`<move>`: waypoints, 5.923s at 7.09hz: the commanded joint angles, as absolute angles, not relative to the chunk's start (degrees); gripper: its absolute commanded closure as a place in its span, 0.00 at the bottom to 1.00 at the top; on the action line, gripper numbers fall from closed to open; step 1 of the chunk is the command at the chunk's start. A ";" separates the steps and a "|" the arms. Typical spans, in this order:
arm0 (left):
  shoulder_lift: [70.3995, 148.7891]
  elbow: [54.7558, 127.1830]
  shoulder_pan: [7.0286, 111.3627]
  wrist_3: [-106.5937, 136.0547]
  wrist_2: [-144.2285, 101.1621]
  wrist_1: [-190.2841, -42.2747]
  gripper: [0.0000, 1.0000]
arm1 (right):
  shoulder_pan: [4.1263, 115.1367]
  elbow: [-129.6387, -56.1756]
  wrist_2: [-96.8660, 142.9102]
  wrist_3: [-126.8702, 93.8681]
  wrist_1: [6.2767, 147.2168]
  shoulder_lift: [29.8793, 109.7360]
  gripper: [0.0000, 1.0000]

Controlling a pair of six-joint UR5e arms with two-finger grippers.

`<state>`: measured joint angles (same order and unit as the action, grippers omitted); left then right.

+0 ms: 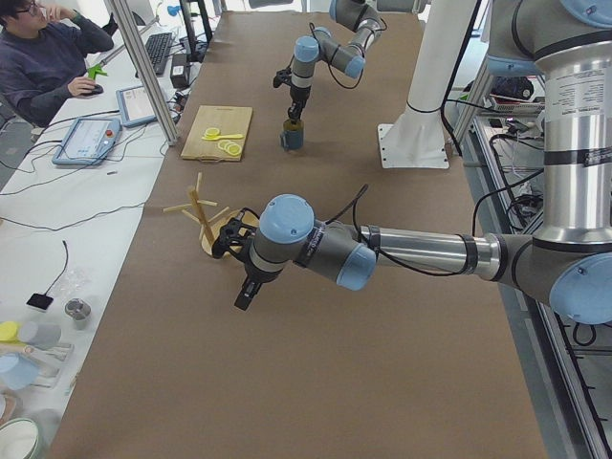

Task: Hang cup on storage rack
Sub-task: 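Carry the blue mug with the right gripper and set it near the cutting board, then release the mug and withdraw the right arm while the left arm reaches forward, then move the left gripper to the mug handle and grasp it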

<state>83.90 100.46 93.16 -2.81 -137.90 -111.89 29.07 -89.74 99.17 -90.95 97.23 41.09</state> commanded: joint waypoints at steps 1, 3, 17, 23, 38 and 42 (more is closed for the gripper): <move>83.94 100.55 93.25 -2.81 -137.90 -111.88 0.01 | 30.05 -92.53 97.82 -85.64 97.21 41.31 0.00; 83.93 101.24 93.16 -2.90 -137.99 -111.97 0.01 | 35.56 -94.21 102.36 -78.87 97.21 42.18 0.00; 112.73 92.32 47.75 35.51 -117.79 -143.26 0.02 | 82.52 -95.71 129.64 -4.40 87.30 88.64 0.00; 119.95 77.38 36.40 34.89 -105.82 -154.14 0.07 | 84.55 -94.92 129.81 -5.27 78.22 97.56 0.00; 128.05 70.58 32.34 30.67 -103.01 -154.07 0.45 | 84.81 -95.27 129.73 -5.36 78.13 97.65 0.00; 128.85 70.58 32.08 30.94 -103.09 -154.07 0.47 | 84.81 -95.19 129.64 -5.45 78.13 97.65 0.00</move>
<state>128.59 70.58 32.14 30.84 -103.03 -154.07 84.81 -95.24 129.64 -5.42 78.14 97.65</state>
